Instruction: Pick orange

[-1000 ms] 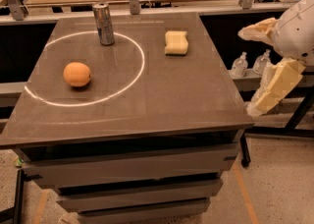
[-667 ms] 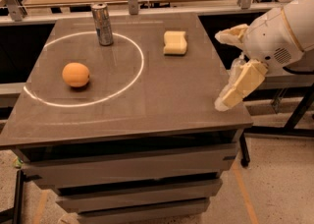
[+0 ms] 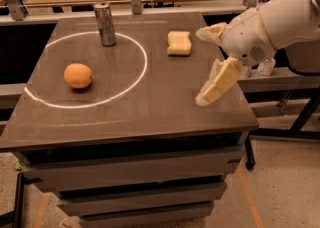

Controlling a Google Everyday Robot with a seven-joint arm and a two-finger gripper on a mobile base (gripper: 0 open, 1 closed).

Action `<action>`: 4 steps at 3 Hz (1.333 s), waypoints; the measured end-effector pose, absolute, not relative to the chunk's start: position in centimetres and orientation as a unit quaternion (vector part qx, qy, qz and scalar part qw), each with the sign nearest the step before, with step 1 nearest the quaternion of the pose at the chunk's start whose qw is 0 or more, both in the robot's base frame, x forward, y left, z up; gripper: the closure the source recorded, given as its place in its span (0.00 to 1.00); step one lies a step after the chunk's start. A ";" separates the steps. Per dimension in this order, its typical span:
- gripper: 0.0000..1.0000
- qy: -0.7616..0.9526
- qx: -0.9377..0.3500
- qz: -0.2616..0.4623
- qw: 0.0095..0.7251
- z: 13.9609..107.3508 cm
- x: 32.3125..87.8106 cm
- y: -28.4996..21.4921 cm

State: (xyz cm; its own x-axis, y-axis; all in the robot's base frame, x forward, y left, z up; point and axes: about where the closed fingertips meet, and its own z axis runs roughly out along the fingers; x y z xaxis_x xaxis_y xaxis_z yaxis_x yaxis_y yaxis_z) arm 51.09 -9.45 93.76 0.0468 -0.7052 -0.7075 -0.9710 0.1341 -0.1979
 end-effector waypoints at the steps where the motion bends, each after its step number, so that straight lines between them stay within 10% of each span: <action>1: 0.00 0.645 -0.641 0.206 0.362 92.2 54.3 -4.9; 4: 0.00 0.624 -0.659 0.247 0.338 89.0 59.2 6.1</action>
Offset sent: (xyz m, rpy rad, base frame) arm 0.0958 0.1227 -0.0536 -0.0027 0.0385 0.0041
